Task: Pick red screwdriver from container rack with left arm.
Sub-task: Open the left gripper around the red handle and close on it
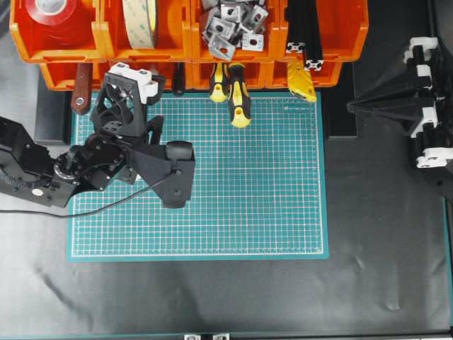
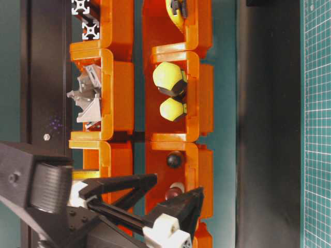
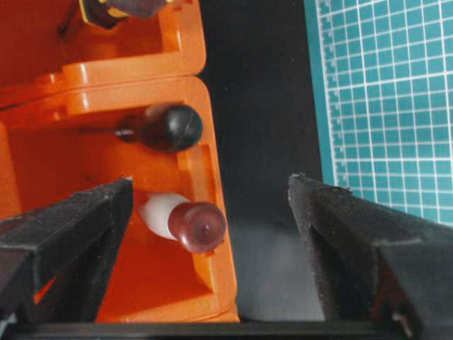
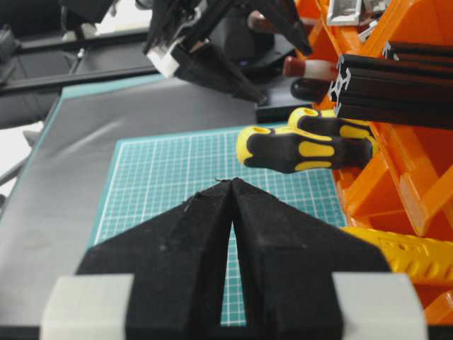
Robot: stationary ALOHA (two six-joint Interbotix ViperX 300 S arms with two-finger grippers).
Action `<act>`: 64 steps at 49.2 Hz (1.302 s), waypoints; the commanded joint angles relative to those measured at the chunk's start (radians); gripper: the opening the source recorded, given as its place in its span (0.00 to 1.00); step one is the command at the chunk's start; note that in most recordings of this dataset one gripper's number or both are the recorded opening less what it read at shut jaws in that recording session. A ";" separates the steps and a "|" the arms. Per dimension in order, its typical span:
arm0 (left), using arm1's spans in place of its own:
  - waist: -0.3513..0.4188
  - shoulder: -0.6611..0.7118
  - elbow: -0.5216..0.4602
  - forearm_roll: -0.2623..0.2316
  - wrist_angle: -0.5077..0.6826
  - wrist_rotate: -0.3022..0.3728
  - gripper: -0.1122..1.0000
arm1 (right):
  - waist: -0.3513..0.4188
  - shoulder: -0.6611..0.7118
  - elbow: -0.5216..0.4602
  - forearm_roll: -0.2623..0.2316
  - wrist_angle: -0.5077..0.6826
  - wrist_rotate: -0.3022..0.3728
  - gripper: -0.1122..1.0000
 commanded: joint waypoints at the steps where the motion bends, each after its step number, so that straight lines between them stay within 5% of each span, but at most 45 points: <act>1: 0.009 -0.017 0.000 0.005 0.005 -0.002 0.88 | 0.003 0.005 -0.018 0.003 0.002 0.000 0.10; 31: 0.026 -0.044 0.049 0.005 0.005 -0.002 0.86 | 0.003 0.005 -0.015 0.003 0.000 0.000 0.10; 48: 0.026 -0.044 0.032 0.005 -0.020 -0.003 0.72 | 0.003 0.005 -0.014 0.003 -0.002 0.002 0.10; 64: 0.031 -0.044 0.032 0.005 -0.038 -0.005 0.70 | 0.003 0.005 -0.009 0.003 -0.003 0.002 0.10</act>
